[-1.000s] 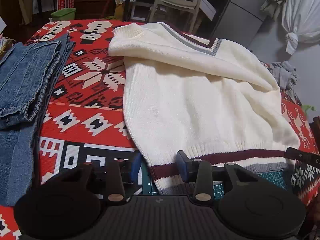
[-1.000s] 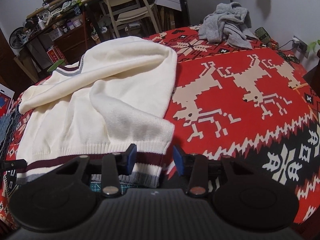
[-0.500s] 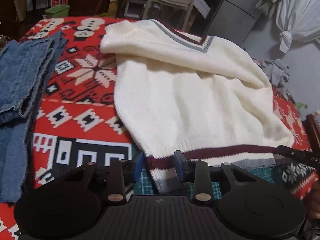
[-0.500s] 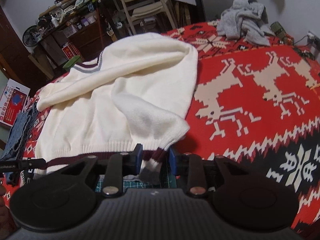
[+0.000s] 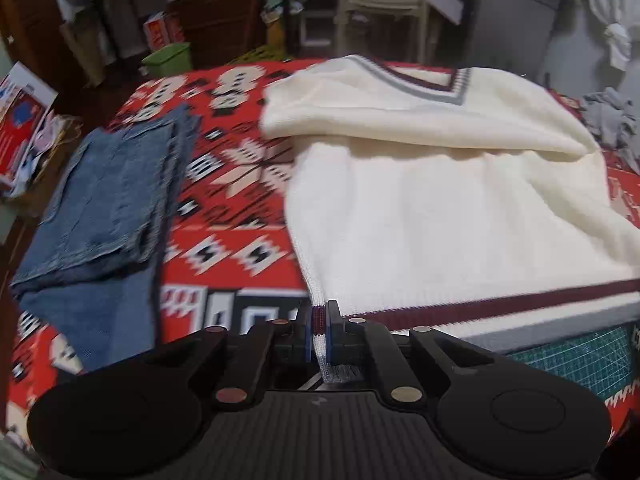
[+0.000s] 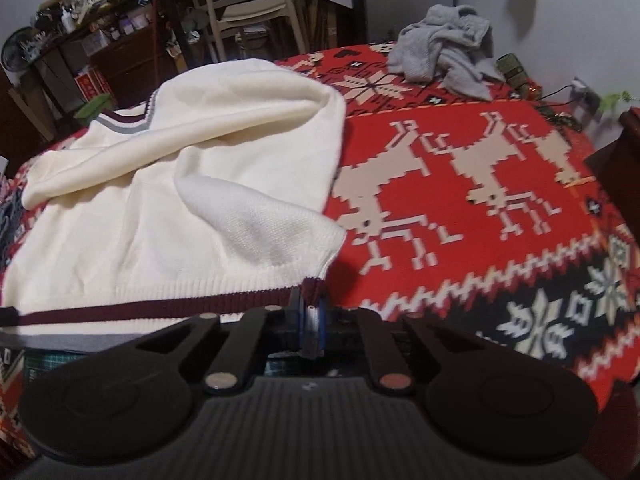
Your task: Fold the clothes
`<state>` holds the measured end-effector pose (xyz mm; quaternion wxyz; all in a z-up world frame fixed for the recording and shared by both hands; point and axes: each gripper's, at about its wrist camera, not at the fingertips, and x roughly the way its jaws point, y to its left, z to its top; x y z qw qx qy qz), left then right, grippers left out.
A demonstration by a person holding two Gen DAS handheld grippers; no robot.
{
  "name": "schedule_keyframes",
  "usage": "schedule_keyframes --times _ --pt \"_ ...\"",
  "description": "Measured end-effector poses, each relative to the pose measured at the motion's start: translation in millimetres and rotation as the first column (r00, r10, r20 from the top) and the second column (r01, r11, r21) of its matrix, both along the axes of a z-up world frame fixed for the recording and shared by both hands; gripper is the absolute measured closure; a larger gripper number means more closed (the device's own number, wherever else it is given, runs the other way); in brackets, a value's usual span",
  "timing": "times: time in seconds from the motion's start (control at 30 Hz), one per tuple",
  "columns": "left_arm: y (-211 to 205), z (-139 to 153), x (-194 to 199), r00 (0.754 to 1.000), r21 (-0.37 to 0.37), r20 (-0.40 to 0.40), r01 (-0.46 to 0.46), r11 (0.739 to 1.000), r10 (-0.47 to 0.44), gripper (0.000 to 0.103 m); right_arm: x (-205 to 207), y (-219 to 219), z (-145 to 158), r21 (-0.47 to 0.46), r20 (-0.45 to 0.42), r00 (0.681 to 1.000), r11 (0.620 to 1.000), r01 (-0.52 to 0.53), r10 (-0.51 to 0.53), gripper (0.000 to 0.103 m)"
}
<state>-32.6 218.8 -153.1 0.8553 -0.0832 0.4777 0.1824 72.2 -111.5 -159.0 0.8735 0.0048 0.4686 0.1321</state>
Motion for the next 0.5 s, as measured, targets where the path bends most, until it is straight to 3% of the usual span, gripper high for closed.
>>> schedule_keyframes --times 0.2,0.5 --pt "8 -6 -17 0.996 -0.015 -0.092 -0.020 1.000 0.019 0.096 -10 -21 4 -0.023 -0.057 0.998 0.999 0.028 -0.030 0.096" --pt "-6 -14 -45 0.989 -0.041 -0.149 -0.013 0.999 0.007 0.096 -40 -33 -7 -0.056 -0.113 0.993 0.998 0.016 -0.022 0.096"
